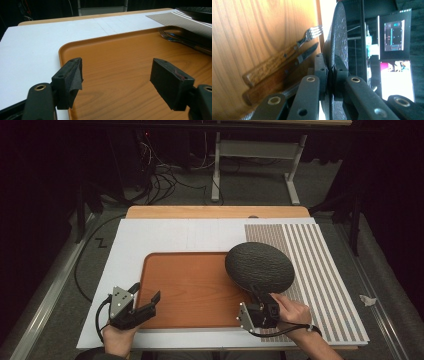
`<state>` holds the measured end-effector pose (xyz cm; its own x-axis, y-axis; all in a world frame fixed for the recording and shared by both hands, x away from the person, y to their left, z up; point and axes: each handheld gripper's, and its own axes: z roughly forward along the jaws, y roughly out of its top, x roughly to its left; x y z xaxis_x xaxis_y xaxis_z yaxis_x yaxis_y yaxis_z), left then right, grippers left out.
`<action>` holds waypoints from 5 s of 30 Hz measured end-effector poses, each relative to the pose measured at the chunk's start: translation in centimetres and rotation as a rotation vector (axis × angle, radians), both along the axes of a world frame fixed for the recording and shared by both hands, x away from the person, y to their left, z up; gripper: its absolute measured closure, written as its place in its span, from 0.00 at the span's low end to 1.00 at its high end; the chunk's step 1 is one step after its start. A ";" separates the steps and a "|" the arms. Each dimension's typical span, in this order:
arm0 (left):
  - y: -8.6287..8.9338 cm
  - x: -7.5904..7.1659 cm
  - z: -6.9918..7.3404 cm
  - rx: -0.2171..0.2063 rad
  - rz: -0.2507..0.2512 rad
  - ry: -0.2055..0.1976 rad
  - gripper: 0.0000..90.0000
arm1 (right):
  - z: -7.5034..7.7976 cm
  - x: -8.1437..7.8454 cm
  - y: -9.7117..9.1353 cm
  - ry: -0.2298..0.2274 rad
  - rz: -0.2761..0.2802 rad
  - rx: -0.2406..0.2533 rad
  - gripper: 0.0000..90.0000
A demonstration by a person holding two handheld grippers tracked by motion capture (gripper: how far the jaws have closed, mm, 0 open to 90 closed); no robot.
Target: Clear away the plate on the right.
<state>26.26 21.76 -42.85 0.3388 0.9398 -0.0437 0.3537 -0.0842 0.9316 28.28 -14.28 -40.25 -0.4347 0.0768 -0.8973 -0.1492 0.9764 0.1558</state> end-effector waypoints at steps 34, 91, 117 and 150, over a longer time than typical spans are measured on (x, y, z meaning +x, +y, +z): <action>0.2 0.1 0.0 -0.006 0.006 0.002 0.29 | -0.7 -1.0 4.8 0.007 0.152 -0.032 0.98; 0.5 0.0 0.1 -0.029 0.014 -0.006 0.29 | -2.7 -1.3 11.6 0.029 0.313 -0.057 0.97; 0.4 0.0 0.1 -0.026 0.015 -0.005 0.29 | -4.3 -0.3 12.5 0.053 0.320 -0.078 0.98; 0.4 0.0 0.1 -0.022 0.014 -0.004 0.29 | -5.0 0.7 12.8 0.106 0.317 -0.097 0.93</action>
<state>26.27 22.16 -42.74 0.3256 0.9434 -0.0633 0.3507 -0.0583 0.9347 28.96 -1.44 -45.29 -0.5148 -0.1603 -0.8422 -0.4351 0.8953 0.0955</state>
